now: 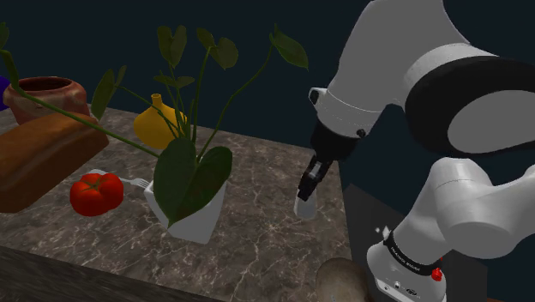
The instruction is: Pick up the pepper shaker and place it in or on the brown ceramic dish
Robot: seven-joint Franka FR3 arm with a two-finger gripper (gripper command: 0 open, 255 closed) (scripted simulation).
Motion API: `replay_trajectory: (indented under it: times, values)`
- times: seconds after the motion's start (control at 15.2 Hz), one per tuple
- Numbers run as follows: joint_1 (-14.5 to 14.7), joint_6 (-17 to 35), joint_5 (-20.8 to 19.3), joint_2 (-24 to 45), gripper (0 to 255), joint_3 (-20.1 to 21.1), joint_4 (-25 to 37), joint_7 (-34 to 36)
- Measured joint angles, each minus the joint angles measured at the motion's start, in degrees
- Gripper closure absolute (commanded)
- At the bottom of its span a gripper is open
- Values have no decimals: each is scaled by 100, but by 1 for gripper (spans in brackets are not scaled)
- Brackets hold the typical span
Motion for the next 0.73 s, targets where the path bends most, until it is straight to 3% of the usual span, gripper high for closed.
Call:
replay_trajectory:
  times: [0.73]
  values:
    - [1251, -1609, 803, -2168, 255, 622, -440, 1322]
